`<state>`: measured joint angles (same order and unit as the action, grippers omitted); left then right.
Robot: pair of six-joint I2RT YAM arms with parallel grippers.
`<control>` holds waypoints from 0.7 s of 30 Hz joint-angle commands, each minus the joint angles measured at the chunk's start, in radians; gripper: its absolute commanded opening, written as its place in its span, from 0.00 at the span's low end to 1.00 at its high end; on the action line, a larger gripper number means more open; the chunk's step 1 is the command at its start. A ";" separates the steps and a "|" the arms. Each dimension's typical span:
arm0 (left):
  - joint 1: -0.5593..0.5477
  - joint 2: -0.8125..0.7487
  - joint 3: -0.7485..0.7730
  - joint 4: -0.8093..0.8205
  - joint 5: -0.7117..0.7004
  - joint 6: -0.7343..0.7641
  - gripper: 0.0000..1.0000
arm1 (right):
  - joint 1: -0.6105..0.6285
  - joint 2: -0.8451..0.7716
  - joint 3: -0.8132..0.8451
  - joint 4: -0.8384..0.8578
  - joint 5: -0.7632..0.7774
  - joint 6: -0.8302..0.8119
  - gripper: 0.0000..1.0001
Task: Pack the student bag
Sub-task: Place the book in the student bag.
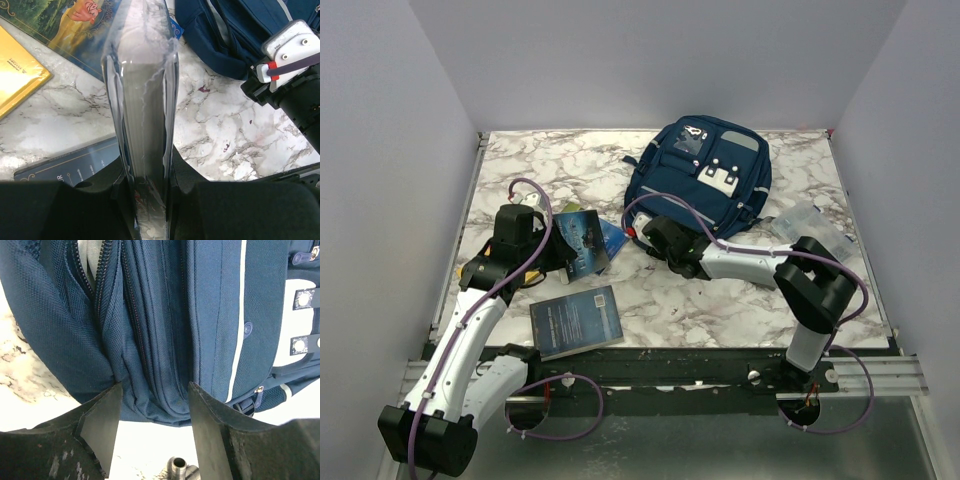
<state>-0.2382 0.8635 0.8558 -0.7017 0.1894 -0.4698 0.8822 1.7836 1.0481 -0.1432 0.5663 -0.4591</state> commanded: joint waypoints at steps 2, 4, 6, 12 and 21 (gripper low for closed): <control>-0.007 -0.034 0.011 0.078 0.001 0.000 0.00 | -0.014 0.026 -0.006 0.041 -0.031 0.039 0.60; -0.006 -0.034 0.012 0.079 0.002 0.000 0.00 | -0.020 0.045 0.012 0.049 0.005 0.032 0.57; -0.006 -0.035 0.014 0.077 0.004 0.002 0.00 | -0.020 0.049 0.030 0.014 -0.039 0.038 0.56; -0.006 -0.041 0.009 0.073 0.002 0.001 0.00 | -0.022 -0.040 0.003 -0.013 -0.194 0.085 0.65; -0.006 -0.040 0.015 0.076 0.014 -0.001 0.00 | -0.030 -0.047 -0.014 -0.019 -0.181 0.080 0.68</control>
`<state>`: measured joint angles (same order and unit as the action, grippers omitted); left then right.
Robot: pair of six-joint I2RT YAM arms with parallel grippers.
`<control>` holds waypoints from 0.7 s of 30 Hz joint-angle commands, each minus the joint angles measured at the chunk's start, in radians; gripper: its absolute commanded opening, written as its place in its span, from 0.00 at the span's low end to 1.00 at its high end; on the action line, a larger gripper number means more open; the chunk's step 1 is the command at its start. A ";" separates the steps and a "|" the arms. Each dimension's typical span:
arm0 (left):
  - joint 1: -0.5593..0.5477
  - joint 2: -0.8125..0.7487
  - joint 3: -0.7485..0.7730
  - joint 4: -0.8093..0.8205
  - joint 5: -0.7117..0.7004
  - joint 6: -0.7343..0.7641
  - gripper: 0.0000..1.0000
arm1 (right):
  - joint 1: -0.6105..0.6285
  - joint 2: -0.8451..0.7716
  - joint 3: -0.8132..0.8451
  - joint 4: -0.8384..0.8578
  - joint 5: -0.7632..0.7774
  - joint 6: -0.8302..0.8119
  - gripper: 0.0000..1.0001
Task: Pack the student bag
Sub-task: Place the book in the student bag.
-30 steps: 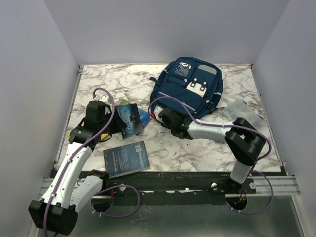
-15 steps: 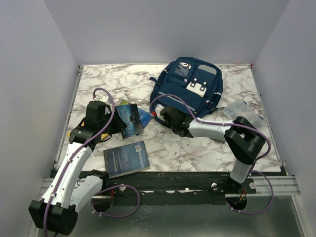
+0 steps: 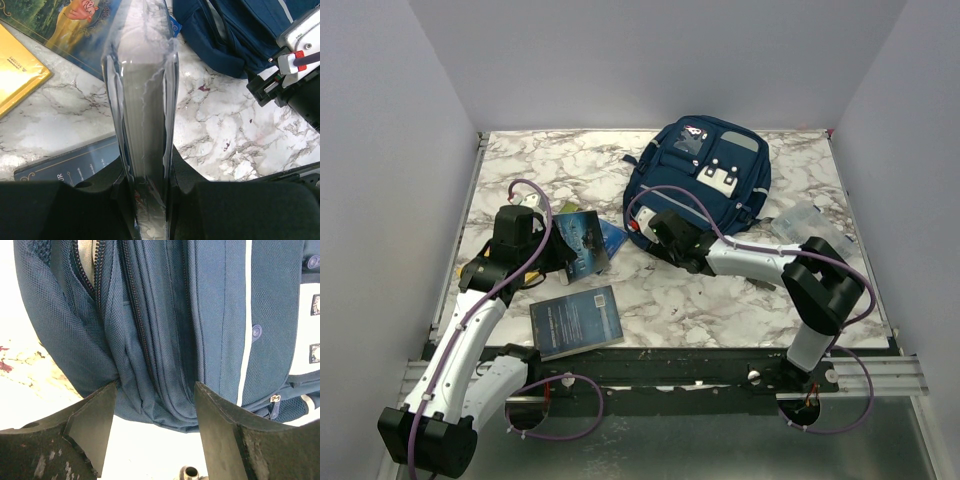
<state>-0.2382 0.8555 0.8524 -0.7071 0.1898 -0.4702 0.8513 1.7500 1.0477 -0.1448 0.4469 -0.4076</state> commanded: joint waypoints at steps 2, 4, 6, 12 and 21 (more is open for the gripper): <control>-0.006 -0.035 0.016 0.080 0.014 -0.001 0.00 | 0.001 -0.017 -0.020 -0.009 -0.064 0.023 0.68; -0.007 -0.035 0.009 0.081 0.011 -0.005 0.00 | -0.001 0.004 -0.015 0.009 -0.016 0.009 0.67; -0.007 -0.035 0.004 0.084 0.014 -0.010 0.00 | 0.000 0.042 -0.003 0.054 0.070 -0.009 0.59; -0.007 -0.042 0.008 0.083 0.015 -0.010 0.00 | 0.000 0.149 -0.010 0.243 0.230 -0.092 0.36; -0.006 -0.037 0.041 0.084 0.051 -0.022 0.00 | -0.010 0.051 0.122 0.020 0.248 0.062 0.01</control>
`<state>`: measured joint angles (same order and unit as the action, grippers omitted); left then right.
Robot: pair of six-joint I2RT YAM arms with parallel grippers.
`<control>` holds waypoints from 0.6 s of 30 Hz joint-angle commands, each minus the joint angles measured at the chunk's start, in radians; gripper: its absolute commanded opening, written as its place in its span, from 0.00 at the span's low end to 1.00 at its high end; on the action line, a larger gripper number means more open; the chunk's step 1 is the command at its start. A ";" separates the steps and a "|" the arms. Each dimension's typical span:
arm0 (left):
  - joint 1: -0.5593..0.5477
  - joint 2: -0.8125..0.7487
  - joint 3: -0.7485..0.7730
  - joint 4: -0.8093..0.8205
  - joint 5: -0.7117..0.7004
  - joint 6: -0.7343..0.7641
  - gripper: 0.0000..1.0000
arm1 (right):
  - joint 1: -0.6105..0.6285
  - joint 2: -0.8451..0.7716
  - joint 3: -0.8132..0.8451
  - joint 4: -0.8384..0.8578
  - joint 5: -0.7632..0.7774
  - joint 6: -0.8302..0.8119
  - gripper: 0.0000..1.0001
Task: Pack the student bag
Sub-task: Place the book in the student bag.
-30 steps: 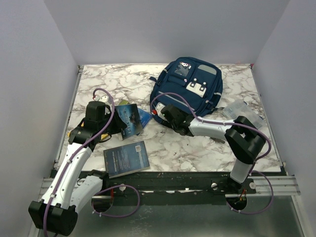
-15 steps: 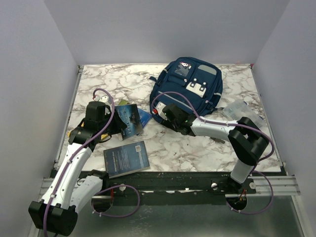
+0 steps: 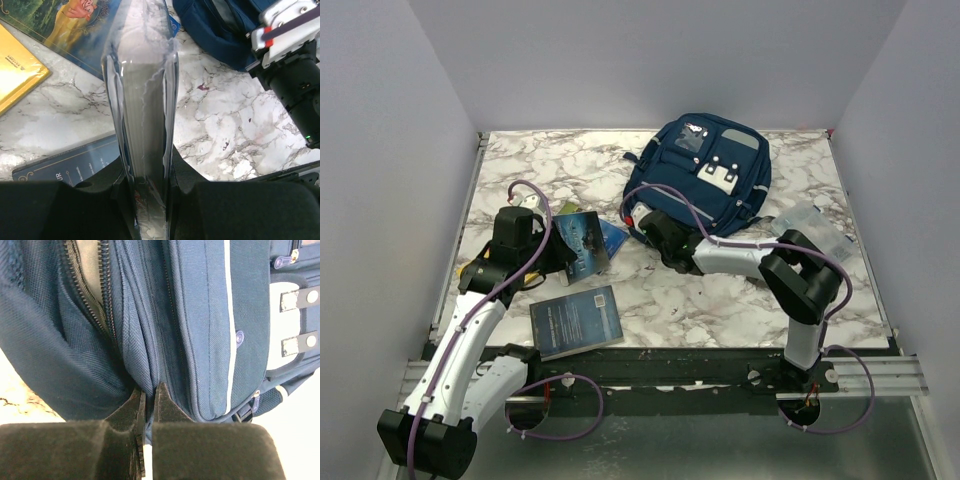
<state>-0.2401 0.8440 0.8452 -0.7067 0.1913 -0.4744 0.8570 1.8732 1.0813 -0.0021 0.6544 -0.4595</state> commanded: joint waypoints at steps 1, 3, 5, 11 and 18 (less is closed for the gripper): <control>-0.004 -0.022 0.053 0.090 0.066 -0.024 0.00 | -0.024 -0.097 0.109 -0.153 0.037 0.149 0.01; -0.002 -0.016 0.067 0.108 0.110 -0.042 0.00 | -0.046 -0.120 0.200 -0.259 0.060 0.266 0.01; 0.000 -0.008 0.079 0.133 0.170 -0.070 0.00 | -0.085 -0.107 0.327 -0.444 0.030 0.367 0.01; 0.013 0.016 0.055 0.286 0.349 -0.262 0.00 | -0.133 -0.089 0.510 -0.580 -0.136 0.521 0.01; 0.008 0.081 -0.091 0.611 0.393 -0.654 0.00 | -0.198 -0.105 0.686 -0.666 -0.199 0.731 0.01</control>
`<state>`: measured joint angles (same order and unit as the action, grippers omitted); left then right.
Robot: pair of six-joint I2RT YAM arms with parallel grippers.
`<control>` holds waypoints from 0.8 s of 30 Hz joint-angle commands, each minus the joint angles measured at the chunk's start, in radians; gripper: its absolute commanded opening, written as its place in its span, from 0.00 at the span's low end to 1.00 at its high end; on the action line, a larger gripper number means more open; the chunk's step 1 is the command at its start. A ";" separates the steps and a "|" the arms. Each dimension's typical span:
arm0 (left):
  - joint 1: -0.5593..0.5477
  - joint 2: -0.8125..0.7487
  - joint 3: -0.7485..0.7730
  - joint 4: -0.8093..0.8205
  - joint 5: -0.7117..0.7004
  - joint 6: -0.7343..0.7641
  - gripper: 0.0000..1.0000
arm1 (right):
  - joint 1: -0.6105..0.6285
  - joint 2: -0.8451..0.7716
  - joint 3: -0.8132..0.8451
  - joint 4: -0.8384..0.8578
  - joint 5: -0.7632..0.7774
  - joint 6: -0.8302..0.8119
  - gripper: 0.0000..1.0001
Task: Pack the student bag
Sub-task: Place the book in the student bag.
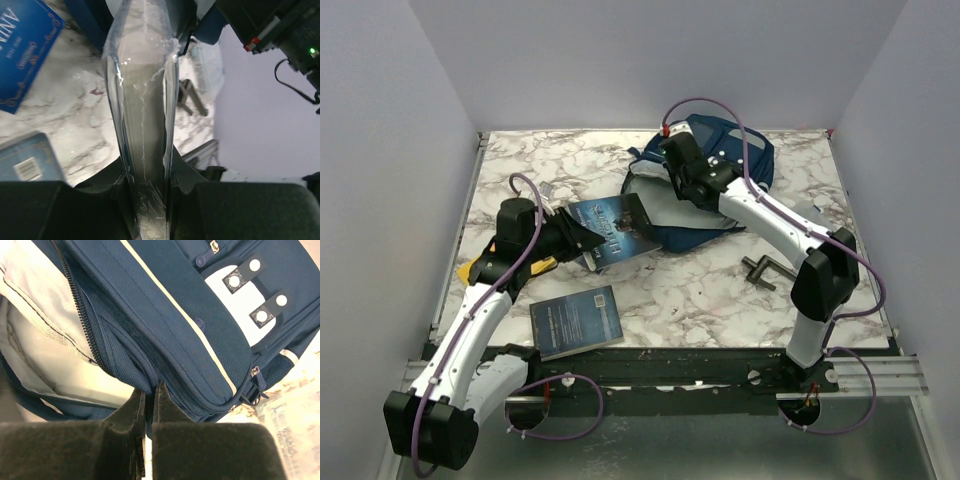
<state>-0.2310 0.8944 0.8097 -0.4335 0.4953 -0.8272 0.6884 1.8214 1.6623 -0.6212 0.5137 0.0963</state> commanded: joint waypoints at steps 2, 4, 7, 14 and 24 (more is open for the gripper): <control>-0.016 0.059 -0.078 0.420 0.053 -0.385 0.00 | -0.052 -0.066 0.127 -0.048 -0.101 0.207 0.01; -0.042 0.096 -0.067 0.460 -0.004 -0.427 0.00 | -0.071 -0.070 0.153 -0.065 -0.144 0.252 0.01; -0.081 0.156 -0.046 0.492 -0.065 -0.491 0.00 | -0.085 -0.081 0.181 -0.068 -0.191 0.299 0.01; -0.183 0.310 0.041 0.600 -0.196 -0.562 0.00 | -0.094 -0.088 0.205 -0.053 -0.250 0.309 0.01; -0.288 0.577 0.116 0.853 -0.370 -0.623 0.00 | -0.123 -0.066 0.308 -0.076 -0.348 0.346 0.00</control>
<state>-0.4927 1.4151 0.8516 0.1486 0.2295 -1.3861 0.5831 1.8023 1.8782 -0.7643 0.2295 0.3862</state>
